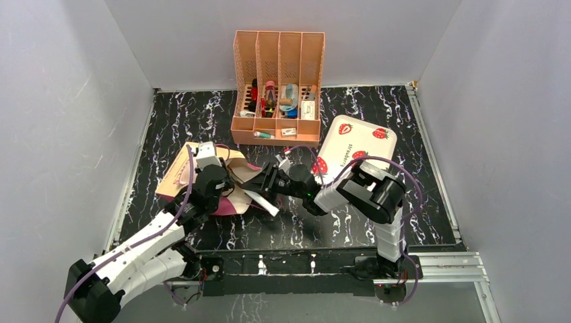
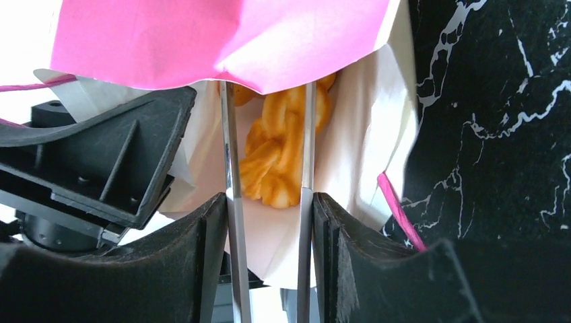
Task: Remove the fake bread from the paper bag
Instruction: Take out the fake bread from the paper bag.
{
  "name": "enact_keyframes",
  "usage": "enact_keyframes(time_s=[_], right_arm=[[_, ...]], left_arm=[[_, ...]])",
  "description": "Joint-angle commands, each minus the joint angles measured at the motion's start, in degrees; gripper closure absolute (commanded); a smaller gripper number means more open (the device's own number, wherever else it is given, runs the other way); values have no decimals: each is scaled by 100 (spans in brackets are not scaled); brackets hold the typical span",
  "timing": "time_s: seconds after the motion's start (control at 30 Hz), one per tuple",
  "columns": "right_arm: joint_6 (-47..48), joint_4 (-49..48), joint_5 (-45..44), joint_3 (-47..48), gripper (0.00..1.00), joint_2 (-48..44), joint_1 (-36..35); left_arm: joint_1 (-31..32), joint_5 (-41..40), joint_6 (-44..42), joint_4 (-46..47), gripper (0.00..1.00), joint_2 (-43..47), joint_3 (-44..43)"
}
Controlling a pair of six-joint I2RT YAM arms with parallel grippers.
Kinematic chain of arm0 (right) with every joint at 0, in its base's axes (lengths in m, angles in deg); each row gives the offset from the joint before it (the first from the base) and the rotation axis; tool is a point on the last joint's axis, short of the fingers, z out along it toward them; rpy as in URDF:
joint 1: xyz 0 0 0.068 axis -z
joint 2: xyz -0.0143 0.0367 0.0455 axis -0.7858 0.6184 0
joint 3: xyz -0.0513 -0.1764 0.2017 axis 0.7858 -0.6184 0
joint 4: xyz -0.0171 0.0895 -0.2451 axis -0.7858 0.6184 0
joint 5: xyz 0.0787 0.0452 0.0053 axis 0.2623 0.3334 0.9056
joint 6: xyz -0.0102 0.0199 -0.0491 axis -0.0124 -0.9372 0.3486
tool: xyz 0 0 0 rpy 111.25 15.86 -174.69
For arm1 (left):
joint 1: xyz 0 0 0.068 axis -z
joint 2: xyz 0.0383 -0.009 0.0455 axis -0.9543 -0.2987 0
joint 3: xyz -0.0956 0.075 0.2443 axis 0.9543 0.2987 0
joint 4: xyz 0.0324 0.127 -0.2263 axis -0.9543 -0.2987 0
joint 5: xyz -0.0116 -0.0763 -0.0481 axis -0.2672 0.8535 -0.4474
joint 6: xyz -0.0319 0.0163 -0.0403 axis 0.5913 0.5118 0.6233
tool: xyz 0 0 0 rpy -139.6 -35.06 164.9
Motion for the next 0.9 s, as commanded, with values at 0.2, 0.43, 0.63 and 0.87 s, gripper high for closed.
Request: enact_keyframes(time_s=[0.2,0.43,0.63,0.87], right_arm=[[-27,-702,83,678,49,337,26],[-27,-665,92,691,70,345,25],[57,-459,106,474,98,126,34],[296,-35,95,-36,100,-473,34]], left_arm=[[37,1046,-350,370,74,-167,-174],[37,843,-270,271,74,-83,-164],[37,297,24,13,73,-115,-267],[37,-444,345,-285,71,-108,-481]])
